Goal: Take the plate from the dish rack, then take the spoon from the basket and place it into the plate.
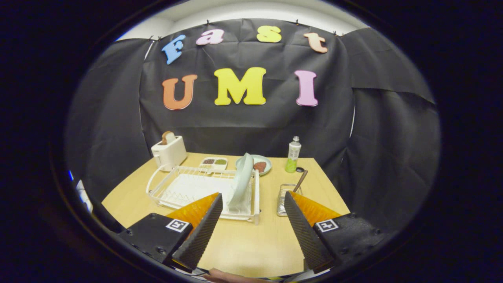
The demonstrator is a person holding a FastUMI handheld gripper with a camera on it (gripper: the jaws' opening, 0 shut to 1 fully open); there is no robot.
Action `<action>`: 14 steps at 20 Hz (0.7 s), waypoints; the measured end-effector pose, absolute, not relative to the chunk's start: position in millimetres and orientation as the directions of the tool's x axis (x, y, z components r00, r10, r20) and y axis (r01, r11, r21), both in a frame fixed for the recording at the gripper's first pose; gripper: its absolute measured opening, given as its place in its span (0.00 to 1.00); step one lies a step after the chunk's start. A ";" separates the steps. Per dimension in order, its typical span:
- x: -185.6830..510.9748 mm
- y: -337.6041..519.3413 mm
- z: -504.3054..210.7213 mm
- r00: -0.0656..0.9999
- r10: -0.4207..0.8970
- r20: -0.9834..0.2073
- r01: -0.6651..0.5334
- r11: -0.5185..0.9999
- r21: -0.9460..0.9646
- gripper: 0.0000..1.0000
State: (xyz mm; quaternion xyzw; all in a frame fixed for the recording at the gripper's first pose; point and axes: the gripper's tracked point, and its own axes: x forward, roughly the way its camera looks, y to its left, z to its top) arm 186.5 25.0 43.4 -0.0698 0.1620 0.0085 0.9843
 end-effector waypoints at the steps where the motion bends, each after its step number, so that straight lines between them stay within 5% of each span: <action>1: 202.9 28.0 47.7 0.939 -0.020 -0.343 -0.033 0.988 -0.150 1.00; 14: 369.9 35.4 49.7 0.679 -0.437 -0.590 0.101 0.851 -0.515 0.95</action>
